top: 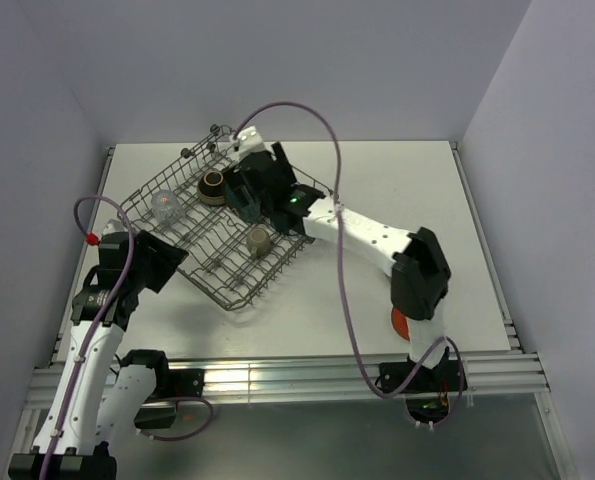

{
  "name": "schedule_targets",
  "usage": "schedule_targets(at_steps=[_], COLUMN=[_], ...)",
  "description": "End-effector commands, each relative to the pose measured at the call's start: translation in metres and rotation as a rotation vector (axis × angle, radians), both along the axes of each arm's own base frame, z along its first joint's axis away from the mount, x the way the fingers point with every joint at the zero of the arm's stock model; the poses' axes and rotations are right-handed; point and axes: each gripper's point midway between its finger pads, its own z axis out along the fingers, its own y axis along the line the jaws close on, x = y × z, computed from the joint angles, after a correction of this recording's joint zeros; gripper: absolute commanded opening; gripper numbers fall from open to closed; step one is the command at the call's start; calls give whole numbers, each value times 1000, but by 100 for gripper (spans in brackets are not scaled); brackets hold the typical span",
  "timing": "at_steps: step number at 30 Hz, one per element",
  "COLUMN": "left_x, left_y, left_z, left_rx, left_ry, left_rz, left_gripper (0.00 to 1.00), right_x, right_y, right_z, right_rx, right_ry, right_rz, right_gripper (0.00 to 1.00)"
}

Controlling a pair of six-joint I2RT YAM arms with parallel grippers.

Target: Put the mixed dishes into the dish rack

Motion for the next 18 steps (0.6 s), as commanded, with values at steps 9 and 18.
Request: schedule_targets(at_steps=[9,18], left_x=[-1,-19], left_y=[-99,-165], left_z=[25,30], left_rx=[-72,-85], left_ry=[-97,-95], left_rz=[-323,-483], left_gripper=[64,63], right_x=[-19,-64], right_y=[-224,-314], right_z=[-29,-154], right_rx=[317,344], right_ry=[257,528], right_rz=[-558,-819], right_gripper=[100,91])
